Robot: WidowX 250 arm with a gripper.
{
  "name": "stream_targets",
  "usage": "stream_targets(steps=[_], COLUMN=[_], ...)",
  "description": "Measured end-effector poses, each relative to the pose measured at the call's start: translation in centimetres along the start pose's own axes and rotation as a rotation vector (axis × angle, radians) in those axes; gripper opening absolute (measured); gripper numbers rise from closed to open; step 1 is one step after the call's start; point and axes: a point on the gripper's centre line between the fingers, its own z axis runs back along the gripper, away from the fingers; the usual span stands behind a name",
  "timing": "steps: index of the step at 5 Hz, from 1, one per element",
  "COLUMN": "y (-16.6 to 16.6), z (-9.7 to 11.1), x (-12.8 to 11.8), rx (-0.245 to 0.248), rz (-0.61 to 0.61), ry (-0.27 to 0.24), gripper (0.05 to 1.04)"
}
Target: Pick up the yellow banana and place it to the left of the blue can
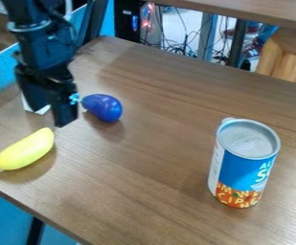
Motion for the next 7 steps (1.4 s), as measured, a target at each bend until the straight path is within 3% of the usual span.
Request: stream_targets(steps=[2,5,6,7], y=[2.3,3.1,3.3,3.1], z=[-3.1,-7.0,-7.4,-7.6], x=[-1.7,-2.7,-2.7,-2.4], rx=[0.074,0.099,0.115,0.101], rz=[0.054,0.123,0.143,0.136], ry=[0.183,0.298,0.309,0.286], gripper=[0.999,0.998,0.948,0.678])
